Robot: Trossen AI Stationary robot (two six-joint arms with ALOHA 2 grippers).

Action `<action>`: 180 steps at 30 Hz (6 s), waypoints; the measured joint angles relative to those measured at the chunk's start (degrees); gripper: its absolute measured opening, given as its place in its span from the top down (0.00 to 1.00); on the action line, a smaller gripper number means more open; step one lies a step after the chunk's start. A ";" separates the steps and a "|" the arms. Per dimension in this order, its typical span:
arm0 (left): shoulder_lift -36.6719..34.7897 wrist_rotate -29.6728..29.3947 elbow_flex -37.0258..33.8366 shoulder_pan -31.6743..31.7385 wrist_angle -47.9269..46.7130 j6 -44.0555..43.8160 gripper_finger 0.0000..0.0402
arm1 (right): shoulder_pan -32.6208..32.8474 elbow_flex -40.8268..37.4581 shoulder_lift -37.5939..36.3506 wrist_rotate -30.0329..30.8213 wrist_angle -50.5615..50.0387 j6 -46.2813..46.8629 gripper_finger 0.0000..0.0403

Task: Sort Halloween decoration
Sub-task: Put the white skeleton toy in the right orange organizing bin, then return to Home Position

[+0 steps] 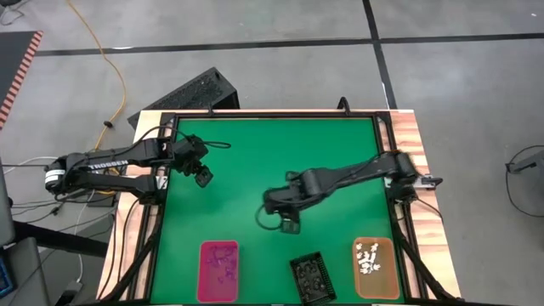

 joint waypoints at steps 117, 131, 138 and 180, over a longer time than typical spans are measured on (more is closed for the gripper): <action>-7.58 18.93 -0.02 -3.75 31.59 -5.86 0.46 | 24.82 -16.37 -25.80 21.40 5.32 35.17 0.60; -31.54 12.55 0.02 -5.38 38.95 10.08 0.46 | 24.71 -24.41 -45.06 48.23 4.50 19.52 0.60; -34.10 13.07 0.02 -5.35 35.51 13.26 0.46 | 23.99 -49.67 -63.59 44.71 40.62 4.39 0.60; -41.83 -3.54 -33.40 -27.30 59.86 6.38 0.46 | 27.18 -108.39 -93.91 57.95 94.30 3.83 0.60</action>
